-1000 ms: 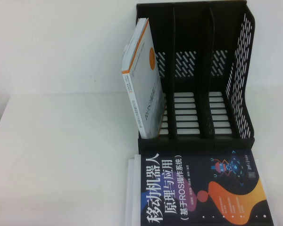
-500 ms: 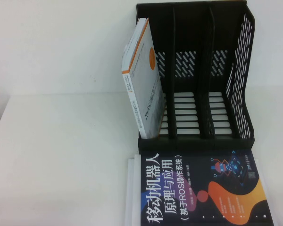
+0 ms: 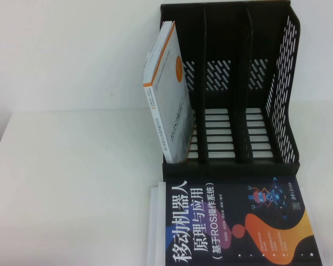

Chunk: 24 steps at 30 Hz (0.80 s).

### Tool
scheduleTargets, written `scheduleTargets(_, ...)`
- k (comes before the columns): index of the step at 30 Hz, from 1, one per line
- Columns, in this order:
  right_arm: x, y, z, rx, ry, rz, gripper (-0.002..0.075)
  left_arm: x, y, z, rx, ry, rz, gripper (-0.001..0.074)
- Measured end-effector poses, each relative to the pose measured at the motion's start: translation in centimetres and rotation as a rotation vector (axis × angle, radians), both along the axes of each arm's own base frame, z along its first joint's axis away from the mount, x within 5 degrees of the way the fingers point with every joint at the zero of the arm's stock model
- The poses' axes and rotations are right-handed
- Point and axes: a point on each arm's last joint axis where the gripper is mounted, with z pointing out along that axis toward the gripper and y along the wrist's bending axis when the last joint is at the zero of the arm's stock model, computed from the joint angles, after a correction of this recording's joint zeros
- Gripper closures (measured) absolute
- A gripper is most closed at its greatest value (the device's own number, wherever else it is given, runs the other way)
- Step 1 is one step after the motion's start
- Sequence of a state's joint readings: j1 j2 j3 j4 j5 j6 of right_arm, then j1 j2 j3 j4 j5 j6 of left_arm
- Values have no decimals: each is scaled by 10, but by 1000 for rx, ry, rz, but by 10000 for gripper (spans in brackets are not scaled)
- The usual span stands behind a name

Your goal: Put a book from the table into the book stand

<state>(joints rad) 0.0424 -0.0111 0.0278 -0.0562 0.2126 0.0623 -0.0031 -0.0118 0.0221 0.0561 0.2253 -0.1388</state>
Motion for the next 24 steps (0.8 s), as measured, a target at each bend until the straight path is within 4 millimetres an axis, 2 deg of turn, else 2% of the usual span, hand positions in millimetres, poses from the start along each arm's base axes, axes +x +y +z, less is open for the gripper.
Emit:
scheduleTargets(7, -2, 2, 46, 19, -517, 22, 727, 0, -2, 34, 8, -371, -25, 738)
scheduleTargets(13, -15, 2, 72, 31, -828, 35, 727, -5, -4, 51, 11, -571, -40, 738)
scheduleTargets(17, -23, 2, 81, 42, -963, 38, 727, -7, -4, 55, 6, -615, -43, 738)
scheduleTargets(19, -25, 1, 84, 68, -1000, 27, 727, -7, -3, 55, -63, -619, -45, 738)
scheduleTargets(24, -23, -6, 81, 144, -965, -35, 727, -5, -2, 54, -159, -520, -38, 738)
